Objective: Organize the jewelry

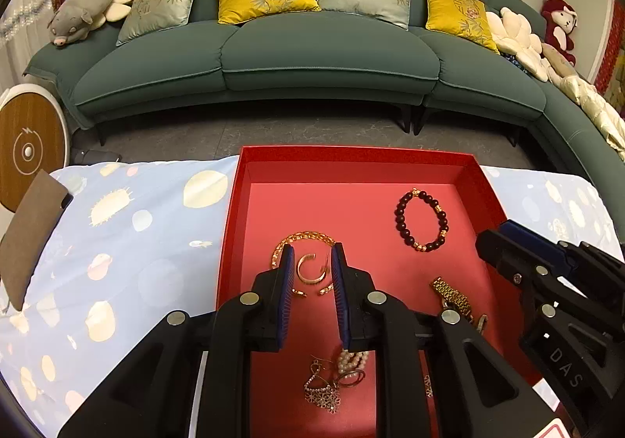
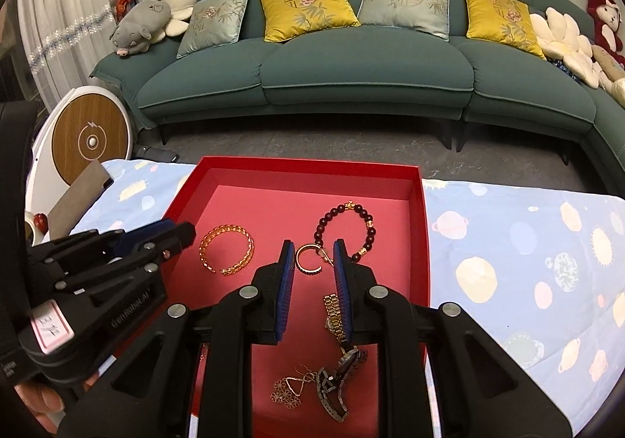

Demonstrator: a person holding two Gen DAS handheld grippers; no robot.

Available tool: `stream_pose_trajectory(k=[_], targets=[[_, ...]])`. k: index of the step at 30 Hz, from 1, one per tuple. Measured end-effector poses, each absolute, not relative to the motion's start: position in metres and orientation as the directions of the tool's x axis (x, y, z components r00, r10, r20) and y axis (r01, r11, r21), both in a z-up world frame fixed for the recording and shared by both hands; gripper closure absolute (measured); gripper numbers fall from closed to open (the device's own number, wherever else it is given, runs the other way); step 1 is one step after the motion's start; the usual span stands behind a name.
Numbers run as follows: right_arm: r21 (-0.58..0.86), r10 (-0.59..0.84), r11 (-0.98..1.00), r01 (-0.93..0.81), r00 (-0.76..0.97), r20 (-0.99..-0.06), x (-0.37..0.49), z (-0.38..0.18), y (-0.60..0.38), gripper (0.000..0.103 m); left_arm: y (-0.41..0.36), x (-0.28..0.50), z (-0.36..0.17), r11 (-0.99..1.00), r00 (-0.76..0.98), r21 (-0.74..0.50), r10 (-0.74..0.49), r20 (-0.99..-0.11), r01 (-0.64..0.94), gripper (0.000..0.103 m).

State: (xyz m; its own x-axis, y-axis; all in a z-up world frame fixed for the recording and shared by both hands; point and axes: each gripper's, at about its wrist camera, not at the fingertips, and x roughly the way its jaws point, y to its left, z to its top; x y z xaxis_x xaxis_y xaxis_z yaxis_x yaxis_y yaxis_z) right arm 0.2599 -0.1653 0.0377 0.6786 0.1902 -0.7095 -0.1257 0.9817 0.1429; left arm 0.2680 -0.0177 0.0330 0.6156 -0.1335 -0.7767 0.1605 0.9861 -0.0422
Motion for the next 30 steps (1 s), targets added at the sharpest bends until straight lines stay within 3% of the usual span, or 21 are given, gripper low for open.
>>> stream_pose_trajectory(k=[9, 25, 30], targets=[[0.151, 0.182, 0.983, -0.105, 0.697, -0.694, 0.253, 0.050, -0.166, 0.075, -0.014, 0.264, 0.043, 0.988, 0.625, -0.041, -0.124, -0.770, 0.146, 0.085], [0.140, 0.171, 0.985, -0.101, 0.690, -0.703, 0.202, 0.067, -0.165, 0.072, -0.016, 0.211, 0.070, 0.986, 0.656, 0.018, -0.097, -0.748, 0.166, 0.085], [0.166, 0.174, 0.983, -0.079, 0.690, -0.702, 0.176, 0.074, -0.172, 0.071, -0.016, 0.190, 0.080, 0.987, 0.654, -0.016, -0.119, -0.747, 0.162, 0.084]])
